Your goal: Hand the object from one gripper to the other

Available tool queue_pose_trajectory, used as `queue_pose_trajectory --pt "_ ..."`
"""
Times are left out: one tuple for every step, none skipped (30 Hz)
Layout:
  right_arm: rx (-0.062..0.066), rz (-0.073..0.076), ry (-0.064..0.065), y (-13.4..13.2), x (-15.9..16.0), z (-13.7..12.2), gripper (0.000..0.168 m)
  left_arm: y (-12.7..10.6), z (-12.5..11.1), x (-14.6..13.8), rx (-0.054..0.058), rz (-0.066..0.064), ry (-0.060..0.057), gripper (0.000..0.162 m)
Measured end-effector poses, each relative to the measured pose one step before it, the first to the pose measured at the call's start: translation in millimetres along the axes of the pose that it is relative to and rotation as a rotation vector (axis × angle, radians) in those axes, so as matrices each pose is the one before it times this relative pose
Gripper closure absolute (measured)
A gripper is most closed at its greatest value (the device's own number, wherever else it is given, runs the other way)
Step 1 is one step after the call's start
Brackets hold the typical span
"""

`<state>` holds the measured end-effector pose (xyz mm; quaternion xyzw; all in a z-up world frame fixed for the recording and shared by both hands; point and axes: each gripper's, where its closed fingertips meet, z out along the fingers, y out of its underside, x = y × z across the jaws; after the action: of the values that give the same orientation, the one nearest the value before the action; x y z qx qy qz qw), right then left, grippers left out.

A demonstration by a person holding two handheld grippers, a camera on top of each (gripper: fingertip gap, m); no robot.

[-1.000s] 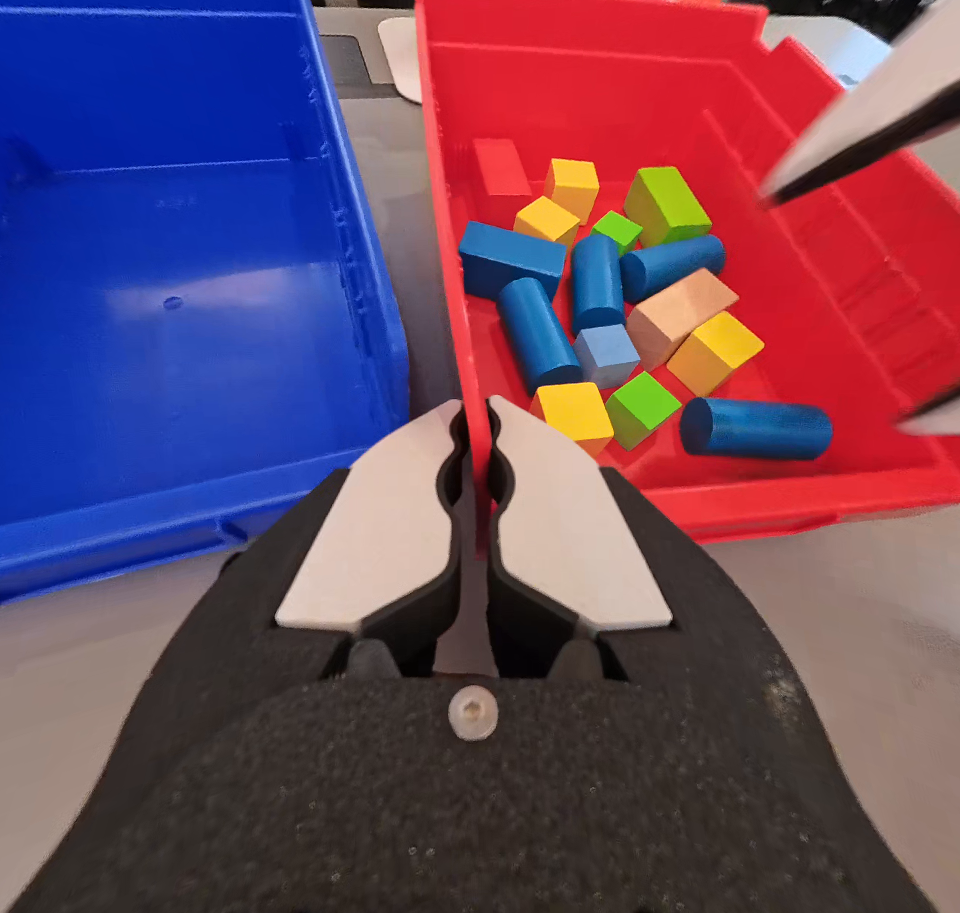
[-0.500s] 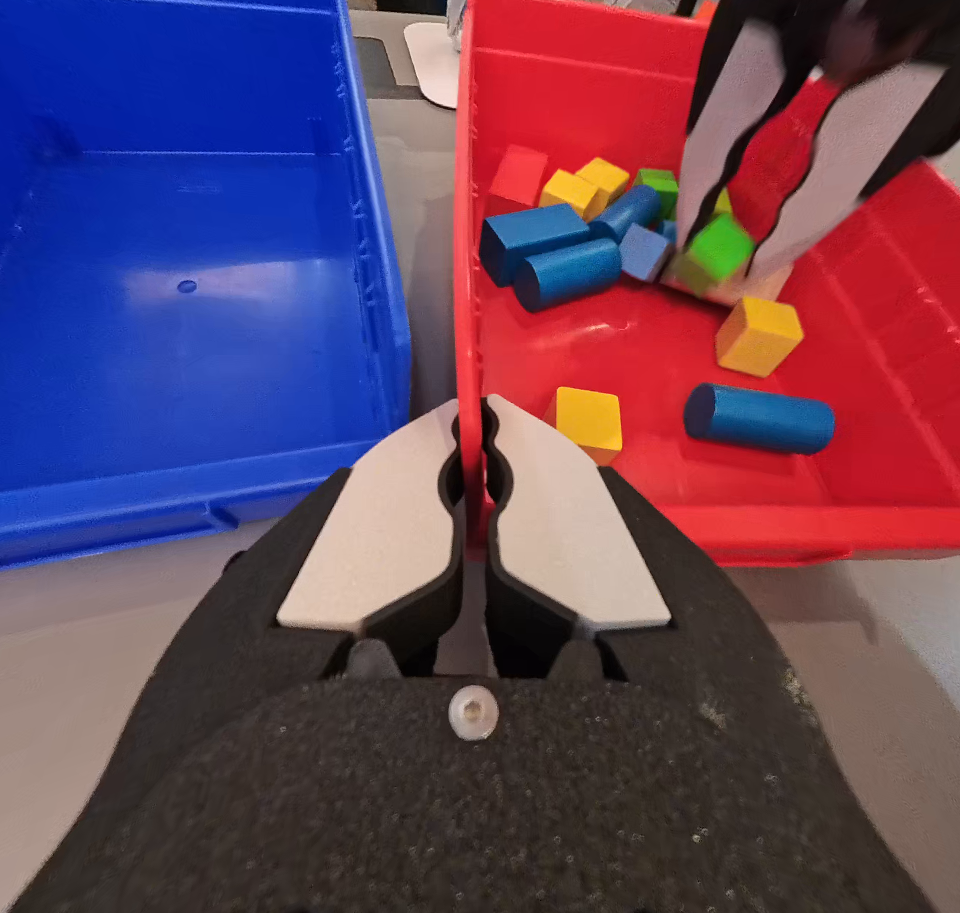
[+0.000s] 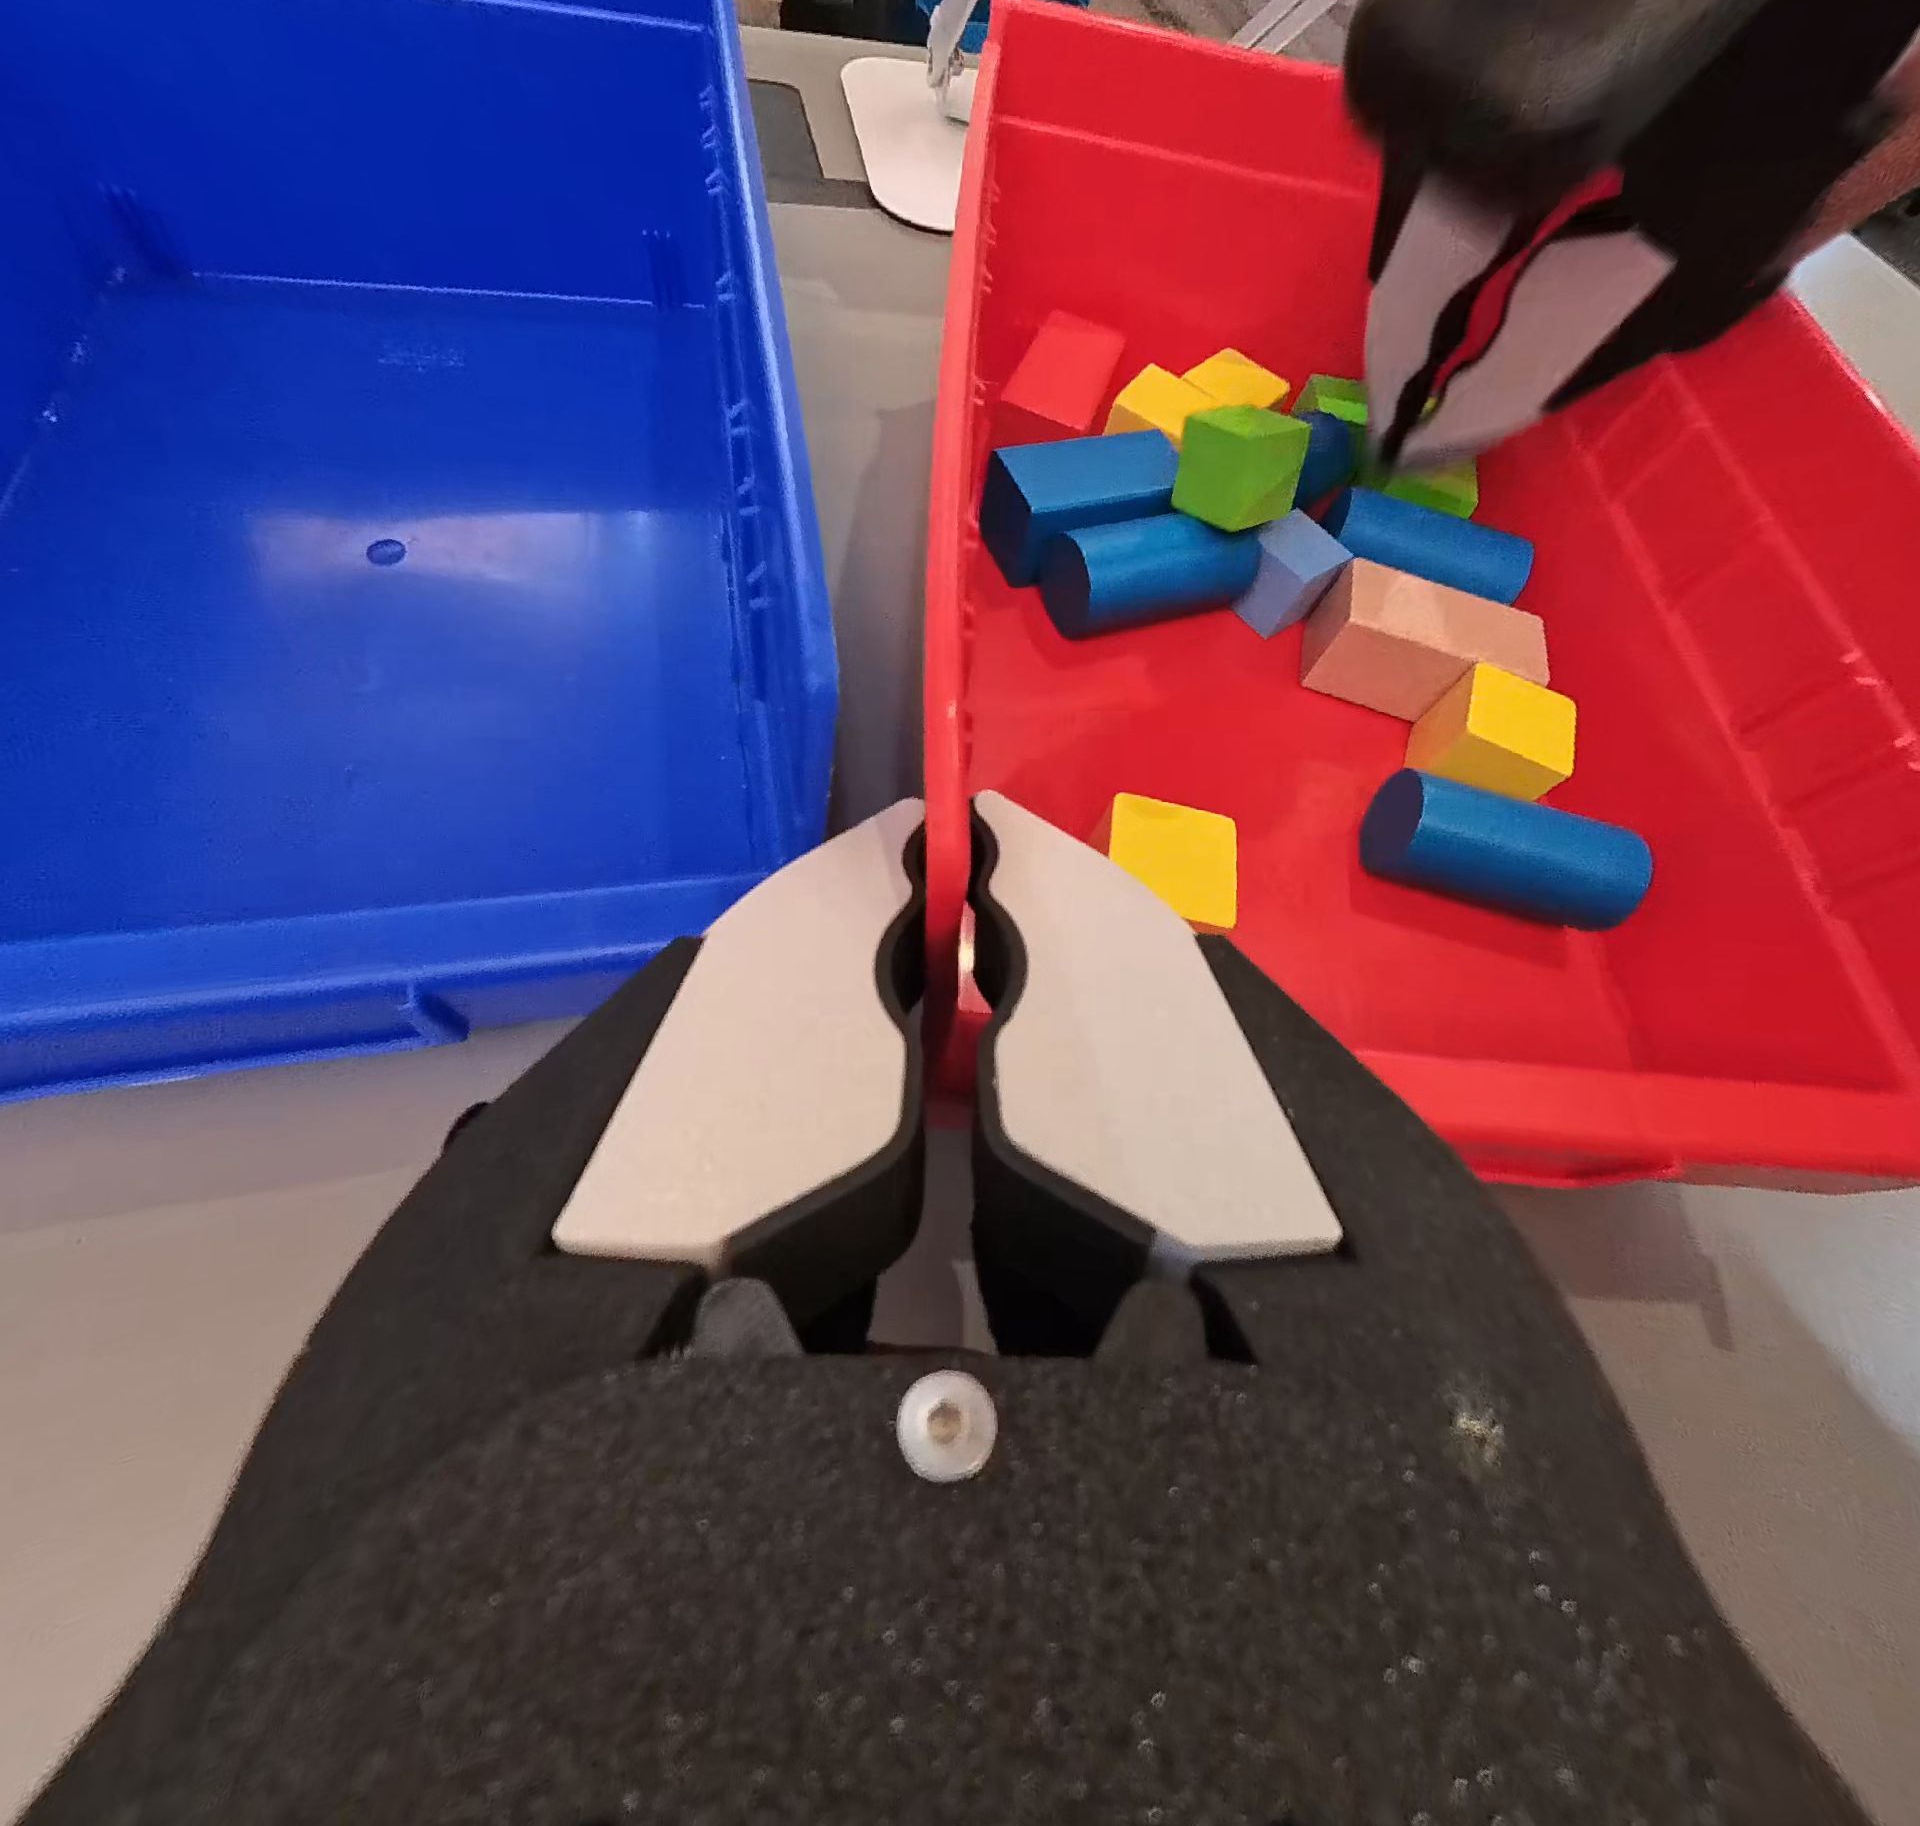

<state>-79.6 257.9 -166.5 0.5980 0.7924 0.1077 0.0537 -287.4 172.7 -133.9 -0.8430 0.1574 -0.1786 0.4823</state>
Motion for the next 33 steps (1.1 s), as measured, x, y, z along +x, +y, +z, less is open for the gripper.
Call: queue_pose_trajectory --pt "0.2048 0.0371 -0.1011 -32.07 -14.21 -8.54 0.153 0.07 0.63 0.35 0.0002 -0.0003 0.004 0.159" --pt "0.1216 0.0461 -0.046 -21.73 -7.02 -0.31 0.13 0.05 0.36 0.56 0.0006 -0.003 0.0047 0.159" --pt "-0.0169 0.0064 0.0259 -1.82 3.09 2.19 0.122 0.02 0.03 0.25 -0.0002 0.0014 0.002 0.159" --pt "-0.0131 -0.0175 0.0615 -1.02 9.32 -3.06 0.123 0.32 -0.19 0.12 -0.0004 0.0034 0.0002 0.159" --pt "0.0337 -0.0068 0.0877 -4.75 14.89 -6.82 0.123 0.22 -0.3 0.2 0.0003 0.0002 0.0028 0.159" --pt "0.0461 0.0146 0.0555 -4.6 12.97 -5.79 0.126 0.16 -0.32 0.32 0.0 -0.0012 0.0021 0.159" --pt "-0.0002 0.0164 0.035 2.55 10.99 -1.14 0.123 0.16 -0.14 0.07 -0.0006 0.0004 -0.0006 0.159" --pt "-0.0459 0.0084 0.0212 10.16 8.26 4.26 0.114 0.07 -0.06 0.16 -0.0007 0.0029 -0.0007 0.159" --pt "-0.04 0.0389 -0.0016 10.17 4.05 8.81 0.094 -0.05 0.09 -0.15 -0.0003 0.0039 -0.0029 0.159" --pt "-0.0077 0.0752 -0.051 5.1 -2.78 8.97 0.09 0.04 0.1 -0.2 0.0009 0.0018 -0.0032 0.159" --pt "0.0612 0.0791 -0.0537 -4.79 -2.06 0.56 0.091 -0.17 0.06 -0.37 0.0011 0.0026 -0.005 0.159" --pt "0.0376 0.0485 -0.0287 -2.02 -3.34 0.38 0.083 -0.08 0.23 -0.23 0.0005 0.0043 -0.0038 0.159" --pt "-0.0071 0.0168 -0.0051 1.81 -3.93 0.08 0.08 -0.09 0.39 -0.14 -0.0008 0.0011 -0.0029 0.159" --pt "-0.0214 -0.0028 0.0015 2.36 -6.85 0.62 0.074 -0.14 0.22 -0.03 -0.0011 -0.0015 -0.0004 0.159" --pt "-0.0336 -0.0034 0.0051 2.49 -7.62 0.46 0.07 0.1 0.06 -0.14 -0.0007 -0.0025 -0.0003 0.159" --pt "-0.0365 0.0009 -0.0165 1.62 -11.74 0.22 0.063 0.02 -0.13 0.03 -0.0003 0.0005 -0.0017 0.159" --pt "-0.0204 0.0115 -0.0614 -1.02 -17.86 -1.35 0.057 0.09 -0.04 0.09 0.0001 0.0009 -0.0026 0.159" --pt "0.0095 0.0211 -0.1451 -4.16 -28.53 -1.82 0.07 0.1 -0.15 0.12 0.0007 0.0018 -0.0025 0.159" --pt "0.0829 0.0114 -0.1425 -13.75 -28.27 -1.16 0.072 -0.09 -0.08 0.25 0.0009 0.0026 0.0002 0.159" --pt "0.0461 -0.0242 -0.0843 -7.92 -17.09 -1.91 0.102 0.1 -0.06 0.11 0.001 -0.0015 0.0036 0.159" --pt "-0.0096 -0.0074 0.0687 0.12 7.53 -3.5 0.098 0.07 -0.11 -0.02 0.0011 -0.0028 0.0043 0.159" --pt "-0.0243 -0.0322 0.1073 3.42 15.07 -6.04 0.093 0.08 -0.07 0.16 0.0003 -0.0011 0.0028 0.159" --pt "0.0089 -0.0223 0.0897 0.21 16.15 -6.92 0.094 0.15 -0.16 0.16 0.0001 0.0019 -0.0011 0.159" --pt "0.0226 -0.0018 0.0998 -1.32 21.76 -6.15 0.094 0.0 -0.15 0.17 -0.0004 0.0031 -0.0027 0.159" --pt "0.0241 0.0153 0.077 -1.6 20.66 -2.14 0.091 0.05 0.01 0.18 -0.0009 0.0033 -0.0017 0.159" --pt "0.0354 0.0343 0.0299 -4.53 15.03 2.8 0.086 0.02 0.01 0.05 -0.0011 0.0019 -0.0007 0.159" --pt "0.0329 0.0422 0.0078 -5.24 11.12 7.45 0.082 -0.11 0.21 0.04 -0.0003 -0.0014 0.0006 0.159" --pt "0.0041 0.0265 -0.0077 -1.65 6.6 11.26 0.077 -0.34 0.24 0.2 0.0009 -0.0016 0.0016 0.159" --pt "-0.0228 0.0103 -0.0064 1.5 3.64 10.35 0.071 -0.41 0.43 0.06 -0.0001 0.0026 -0.0004 0.159" --pt "0.0701 -0.0036 0.0126 -12.65 2.6 0.97 0.074 0.62 0.49 -0.31 -0.0032 0.0062 -0.0068 0.16" --pt "0.0023 0.0207 -0.0045 -2.95 -0.92 1.8 0.07 -0.21 0.14 0.08 0.0032 0.0054 -0.0057 0.159" --pt "-0.0179 0.0083 -0.0096 0.38 -4.14 0.76 0.063 -0.13 0.1 0.13 -0.0002 0.0039 -0.005 0.16" --pt "-0.0378 -0.0057 -0.0088 4.74 -6.93 -0.43 0.057 0.02 0.03 -0.16 -0.0002 -0.0003 -0.0021 0.16"
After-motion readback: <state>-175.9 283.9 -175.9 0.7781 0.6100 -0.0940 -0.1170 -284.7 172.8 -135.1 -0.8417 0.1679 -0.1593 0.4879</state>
